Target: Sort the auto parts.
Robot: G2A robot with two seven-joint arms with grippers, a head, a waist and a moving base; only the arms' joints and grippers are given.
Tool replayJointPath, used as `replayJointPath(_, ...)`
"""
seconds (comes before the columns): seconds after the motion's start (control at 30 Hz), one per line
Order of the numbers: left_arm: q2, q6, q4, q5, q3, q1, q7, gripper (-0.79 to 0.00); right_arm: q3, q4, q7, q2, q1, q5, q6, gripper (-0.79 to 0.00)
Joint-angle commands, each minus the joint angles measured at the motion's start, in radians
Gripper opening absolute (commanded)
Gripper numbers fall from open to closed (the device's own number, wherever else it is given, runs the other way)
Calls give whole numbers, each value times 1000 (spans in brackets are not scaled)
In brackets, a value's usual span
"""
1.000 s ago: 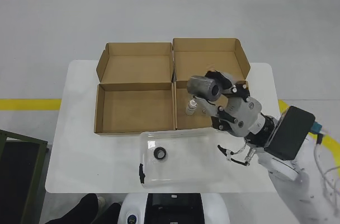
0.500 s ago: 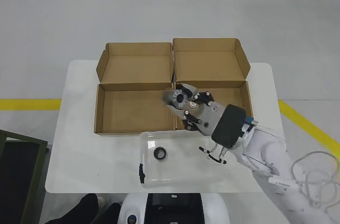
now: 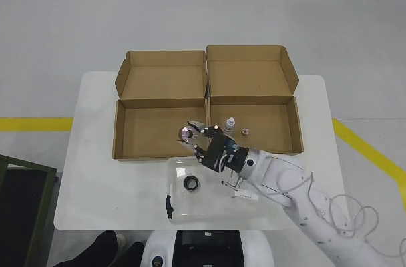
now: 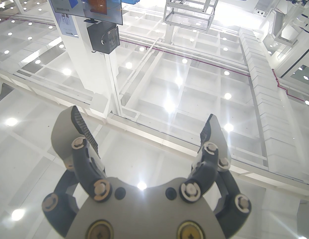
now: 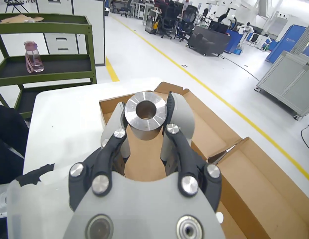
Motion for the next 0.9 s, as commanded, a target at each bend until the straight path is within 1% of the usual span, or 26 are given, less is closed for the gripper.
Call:
replayJointPath(0.0, 0, 0, 0, 0, 0, 0, 0, 0, -13, 26, 26, -6, 16, -13, 10, -785)
replayJointPath(0.2, 0, 0, 0, 0, 0, 0, 0, 0, -57, 94, 82, -30, 64, -7, 27, -785)
replayJointPath(0.43, 0, 0, 0, 0, 0, 0, 0, 0, -133, 197, 135, -71, 141, 54, 30, -785)
replayJointPath(0.67, 0, 0, 0, 0, 0, 0, 0, 0, -214, 325, 140, -122, 212, 102, 48, -785)
replayJointPath(0.87, 0, 0, 0, 0, 0, 0, 0, 0, -270, 434, 152, -164, 270, 103, 48, -785)
